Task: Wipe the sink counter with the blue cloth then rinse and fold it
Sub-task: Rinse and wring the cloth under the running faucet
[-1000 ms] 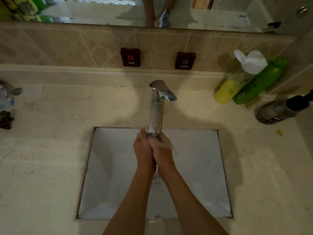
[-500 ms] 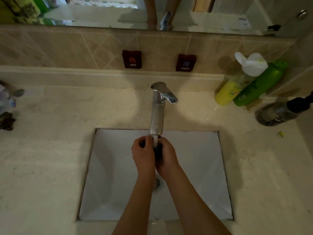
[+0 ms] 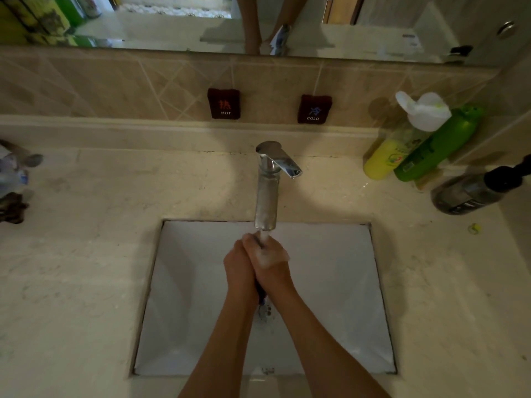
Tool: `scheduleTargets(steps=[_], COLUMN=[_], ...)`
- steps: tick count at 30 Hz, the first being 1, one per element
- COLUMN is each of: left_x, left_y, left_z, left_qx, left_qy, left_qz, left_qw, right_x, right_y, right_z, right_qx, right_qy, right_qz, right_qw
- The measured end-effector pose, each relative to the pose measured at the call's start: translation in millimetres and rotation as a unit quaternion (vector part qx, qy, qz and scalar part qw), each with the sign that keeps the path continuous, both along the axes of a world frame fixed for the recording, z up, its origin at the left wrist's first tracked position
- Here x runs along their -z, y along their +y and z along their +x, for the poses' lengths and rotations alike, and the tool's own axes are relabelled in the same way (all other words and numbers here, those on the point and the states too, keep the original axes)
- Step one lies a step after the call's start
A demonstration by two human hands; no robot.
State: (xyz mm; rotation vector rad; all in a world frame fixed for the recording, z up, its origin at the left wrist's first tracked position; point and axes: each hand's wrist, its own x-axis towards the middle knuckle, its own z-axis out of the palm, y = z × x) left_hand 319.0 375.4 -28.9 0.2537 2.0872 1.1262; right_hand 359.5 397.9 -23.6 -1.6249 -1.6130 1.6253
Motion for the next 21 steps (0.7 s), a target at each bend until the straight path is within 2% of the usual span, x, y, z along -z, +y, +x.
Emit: scheduleTargets(steps=[1, 4, 5, 6, 9, 10, 12, 15, 16, 18, 21], left_x=[-4, -5, -7, -8, 2, 4, 7, 8, 7, 6, 12], left_y=[1, -6, -8, -12, -18, -18, -15, -9, -8, -5, -8], left_z=[-1, 0, 1, -1, -9, -10, -7, 1, 3, 3, 3], left_qx=[-0.024, -0.094, -0.125, -0.160, -0.141, -0.135, -0.120, -0.100, -0.106, -0.136, -0.133], left_qy=[-0.041, -0.091, -0.158, -0.213, -0.235, -0.256, -0.267, -0.198, -0.206, -0.281, -0.377], left_qz=[0.000, 0.023, 0.047, 0.096, 0.152, 0.165, 0.158, 0.110, 0.112, 0.132, 0.167], left_qw=[0.999, 0.991, 0.978, 0.959, 0.950, 0.943, 0.943, 0.969, 0.966, 0.941, 0.901], right_x=[1, -3, -4, -4, -8, -11, -15, -13, -14, -20, -38], right_y=[0, 3, 4, 5, 7, 7, 1, -7, -8, -1, 19], right_z=[0, -3, -3, -1, 8, 11, 20, 29, 32, 40, 56], right_qx=[-0.002, 0.029, 0.054, 0.095, 0.220, 0.225, 0.189, 0.116, 0.096, 0.062, -0.012], right_qy=[-0.004, -0.005, -0.003, 0.015, 0.152, 0.186, 0.219, 0.161, 0.132, 0.086, 0.013], right_qz=[-0.017, -0.040, -0.054, -0.087, -0.213, -0.229, -0.223, -0.161, -0.144, -0.127, -0.090], right_qw=[1.000, 0.999, 0.997, 0.992, 0.940, 0.928, 0.931, 0.967, 0.976, 0.986, 0.996])
